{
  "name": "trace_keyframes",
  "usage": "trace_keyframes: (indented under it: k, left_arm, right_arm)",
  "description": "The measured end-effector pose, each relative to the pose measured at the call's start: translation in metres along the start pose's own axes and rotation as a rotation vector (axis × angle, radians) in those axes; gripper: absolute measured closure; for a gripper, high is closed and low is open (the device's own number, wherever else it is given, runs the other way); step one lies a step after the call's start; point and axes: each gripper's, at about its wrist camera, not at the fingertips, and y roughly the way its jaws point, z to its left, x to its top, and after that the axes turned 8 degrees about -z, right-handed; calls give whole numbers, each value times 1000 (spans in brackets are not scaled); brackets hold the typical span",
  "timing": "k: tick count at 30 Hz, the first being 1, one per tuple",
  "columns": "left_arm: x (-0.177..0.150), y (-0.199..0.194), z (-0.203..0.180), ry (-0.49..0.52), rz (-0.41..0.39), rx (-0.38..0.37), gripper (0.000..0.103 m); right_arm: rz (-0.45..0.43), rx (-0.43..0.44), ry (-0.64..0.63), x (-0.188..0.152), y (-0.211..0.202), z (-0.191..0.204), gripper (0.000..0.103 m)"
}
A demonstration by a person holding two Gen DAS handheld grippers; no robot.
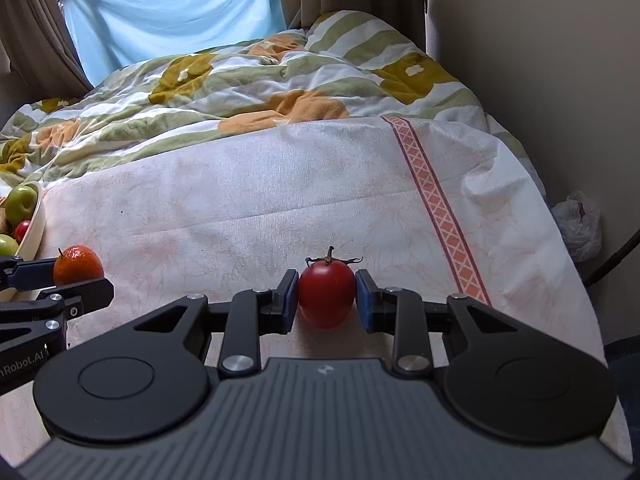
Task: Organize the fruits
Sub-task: 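Grasp the last mandarin with the left tool while the right tool grasps a red tomato, then carry the mandarin and tomato to the duck bowl with both tools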
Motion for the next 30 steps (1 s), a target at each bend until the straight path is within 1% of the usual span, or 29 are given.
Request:
trace_keyframes:
  k: [5, 14, 17, 23, 30]
  left_arm:
    - [6, -20, 0, -23, -23, 22, 61]
    - [18, -70, 7, -82, -82, 92, 61]
    - [23, -94, 8, -115, -103, 121, 61]
    - [27, -146, 13, -177, -144, 200, 61]
    - [24, -187, 34, -258, -179, 303, 61]
  right_arm:
    - [-12, 30, -21, 5, -17, 4, 58]
    - [-52, 128, -83, 28, -58, 25, 58]
    - [-64, 186, -87, 38, -78, 35, 58]
    - [-102, 294, -154, 59, -114, 61, 58]
    - [-139, 423, -216, 84, -146, 98, 58]
